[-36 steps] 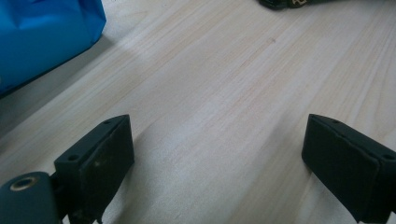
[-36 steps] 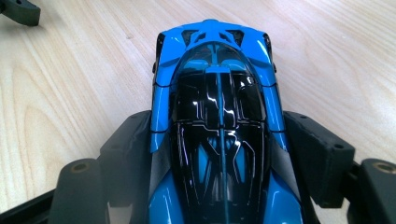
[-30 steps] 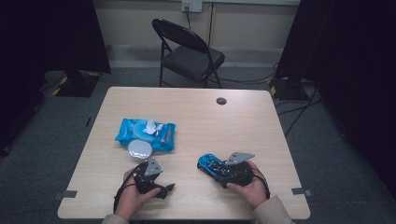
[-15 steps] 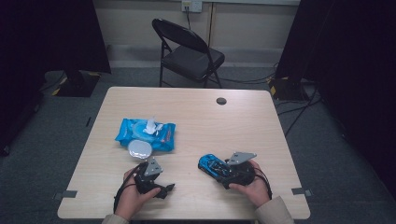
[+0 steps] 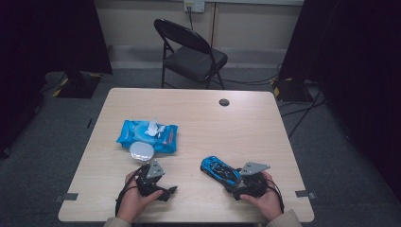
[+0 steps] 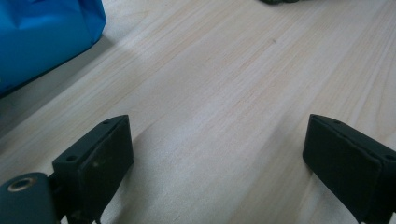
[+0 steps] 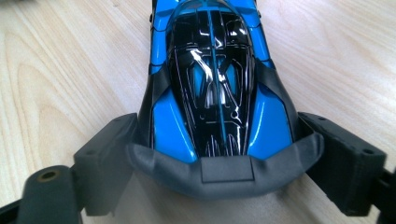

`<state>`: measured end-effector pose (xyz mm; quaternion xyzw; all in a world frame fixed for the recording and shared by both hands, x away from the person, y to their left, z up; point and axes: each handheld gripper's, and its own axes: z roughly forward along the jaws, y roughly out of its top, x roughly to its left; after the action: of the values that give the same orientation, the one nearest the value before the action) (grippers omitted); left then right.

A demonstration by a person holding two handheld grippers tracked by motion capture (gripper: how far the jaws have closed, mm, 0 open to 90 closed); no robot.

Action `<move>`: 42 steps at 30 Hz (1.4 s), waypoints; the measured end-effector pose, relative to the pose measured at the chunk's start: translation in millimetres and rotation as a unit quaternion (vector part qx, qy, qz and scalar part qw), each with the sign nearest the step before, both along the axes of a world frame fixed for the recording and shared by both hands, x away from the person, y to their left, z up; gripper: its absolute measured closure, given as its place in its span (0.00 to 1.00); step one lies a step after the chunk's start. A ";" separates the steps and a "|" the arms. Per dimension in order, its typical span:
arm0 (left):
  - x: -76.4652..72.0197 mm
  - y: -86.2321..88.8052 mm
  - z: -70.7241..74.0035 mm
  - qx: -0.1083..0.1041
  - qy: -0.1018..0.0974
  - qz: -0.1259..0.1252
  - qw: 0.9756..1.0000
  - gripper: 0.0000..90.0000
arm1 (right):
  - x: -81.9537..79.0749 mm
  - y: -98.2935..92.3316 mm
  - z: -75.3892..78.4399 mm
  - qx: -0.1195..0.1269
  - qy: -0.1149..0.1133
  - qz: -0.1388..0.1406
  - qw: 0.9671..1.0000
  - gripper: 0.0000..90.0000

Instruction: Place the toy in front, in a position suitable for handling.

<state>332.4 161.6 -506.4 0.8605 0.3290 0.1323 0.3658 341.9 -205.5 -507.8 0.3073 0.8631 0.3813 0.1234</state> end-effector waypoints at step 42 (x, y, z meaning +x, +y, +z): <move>40.9 26.6 62.1 -0.030 0.006 0.029 0.999 0.22 | -1.6 -0.1 -0.3 0.003 -0.008 -0.005 1.000 0.26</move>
<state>373.3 188.2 -444.3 0.8401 0.3596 0.1276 0.3856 340.3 -205.6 -508.1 0.3090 0.8594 0.3856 0.1311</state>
